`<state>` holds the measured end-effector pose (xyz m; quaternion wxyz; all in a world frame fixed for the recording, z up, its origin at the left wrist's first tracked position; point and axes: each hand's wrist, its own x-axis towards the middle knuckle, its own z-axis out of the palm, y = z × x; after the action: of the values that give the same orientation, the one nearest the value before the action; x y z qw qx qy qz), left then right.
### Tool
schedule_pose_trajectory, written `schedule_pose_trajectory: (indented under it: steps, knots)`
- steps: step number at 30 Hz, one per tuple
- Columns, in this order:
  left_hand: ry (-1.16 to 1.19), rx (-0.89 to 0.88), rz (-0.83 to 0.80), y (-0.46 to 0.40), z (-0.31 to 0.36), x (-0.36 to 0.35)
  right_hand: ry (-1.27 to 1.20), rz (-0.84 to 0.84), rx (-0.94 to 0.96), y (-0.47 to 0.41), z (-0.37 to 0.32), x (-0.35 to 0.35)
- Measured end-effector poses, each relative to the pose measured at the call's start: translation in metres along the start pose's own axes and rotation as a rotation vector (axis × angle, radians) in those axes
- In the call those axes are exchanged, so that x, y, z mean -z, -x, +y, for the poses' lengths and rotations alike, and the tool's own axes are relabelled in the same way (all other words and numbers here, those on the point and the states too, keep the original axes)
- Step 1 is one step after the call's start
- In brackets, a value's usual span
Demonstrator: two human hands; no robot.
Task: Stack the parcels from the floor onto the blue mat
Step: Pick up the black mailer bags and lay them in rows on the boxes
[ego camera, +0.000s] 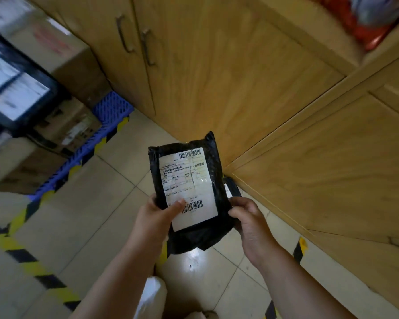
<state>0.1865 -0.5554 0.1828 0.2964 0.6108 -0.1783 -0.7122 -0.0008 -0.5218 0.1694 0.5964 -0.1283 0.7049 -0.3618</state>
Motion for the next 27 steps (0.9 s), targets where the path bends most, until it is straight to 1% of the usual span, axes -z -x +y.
schedule_pose_trajectory:
  steps: [2, 7, 11, 14, 17, 20, 23, 27]
  knots:
    - [-0.028, -0.022, 0.003, 0.022, 0.03, 0.013, 0.01, -0.032, 0.043, 0.024, -0.035, -0.02]
    - [-0.062, -0.049, -0.008, 0.089, 0.102, 0.033, 0.143, -0.135, 0.1, 0.093, -0.111, -0.075]
    - [-0.102, -0.053, -0.046, 0.142, 0.143, 0.048, 0.208, -0.169, 0.146, 0.147, -0.153, -0.109]
    - [-0.081, -0.081, -0.026, 0.175, 0.168, 0.061, 0.261, -0.181, 0.178, 0.182, -0.17, -0.122]
    - [-0.004, -0.196, 0.063, 0.209, 0.195, 0.071, 0.298, -0.216, 0.216, 0.215, -0.18, -0.131]
    - [0.021, -0.316, 0.144, 0.245, 0.215, 0.078, 0.349, -0.263, 0.242, 0.246, -0.182, -0.137]
    - [0.023, -0.375, 0.225, 0.285, 0.221, 0.088, 0.38, -0.32, 0.274, 0.278, -0.184, -0.143]
    - [0.019, -0.42, 0.372, 0.332, 0.215, 0.104, 0.404, -0.39, 0.284, 0.317, -0.184, -0.152]
